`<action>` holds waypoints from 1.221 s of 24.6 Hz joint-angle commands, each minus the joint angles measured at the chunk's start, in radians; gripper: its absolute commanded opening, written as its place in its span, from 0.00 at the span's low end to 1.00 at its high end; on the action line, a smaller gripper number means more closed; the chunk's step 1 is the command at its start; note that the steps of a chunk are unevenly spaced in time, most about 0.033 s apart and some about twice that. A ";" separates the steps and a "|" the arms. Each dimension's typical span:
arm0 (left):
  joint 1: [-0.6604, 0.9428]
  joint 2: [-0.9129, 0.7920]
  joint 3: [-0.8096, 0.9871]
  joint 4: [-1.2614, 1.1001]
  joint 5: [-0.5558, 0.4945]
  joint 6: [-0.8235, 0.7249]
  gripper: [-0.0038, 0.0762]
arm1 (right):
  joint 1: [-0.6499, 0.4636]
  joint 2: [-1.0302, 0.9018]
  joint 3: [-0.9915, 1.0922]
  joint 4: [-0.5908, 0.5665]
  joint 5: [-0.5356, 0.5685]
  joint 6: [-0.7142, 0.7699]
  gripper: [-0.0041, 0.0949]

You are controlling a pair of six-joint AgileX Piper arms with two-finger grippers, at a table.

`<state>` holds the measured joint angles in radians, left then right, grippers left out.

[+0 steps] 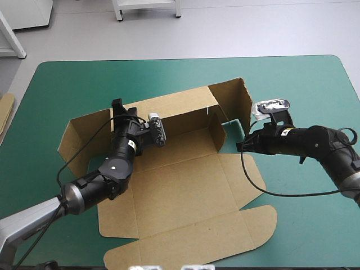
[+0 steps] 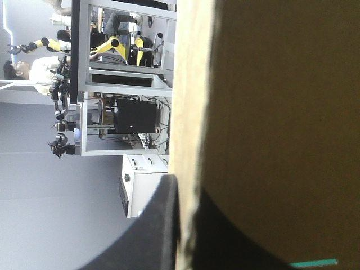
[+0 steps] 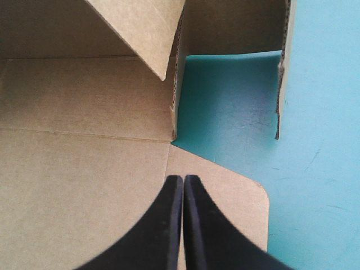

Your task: Fold the box

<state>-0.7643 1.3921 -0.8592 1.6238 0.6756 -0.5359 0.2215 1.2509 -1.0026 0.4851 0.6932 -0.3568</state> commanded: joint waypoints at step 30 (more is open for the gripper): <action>-0.003 -0.027 -0.026 0.011 0.022 0.007 0.04 | -0.001 0.203 -0.580 0.014 0.140 0.029 0.04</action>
<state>-0.7643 1.3921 -0.8592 1.6238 0.6747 -0.5236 0.2215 1.4409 -1.4730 0.4813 0.8403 -0.3300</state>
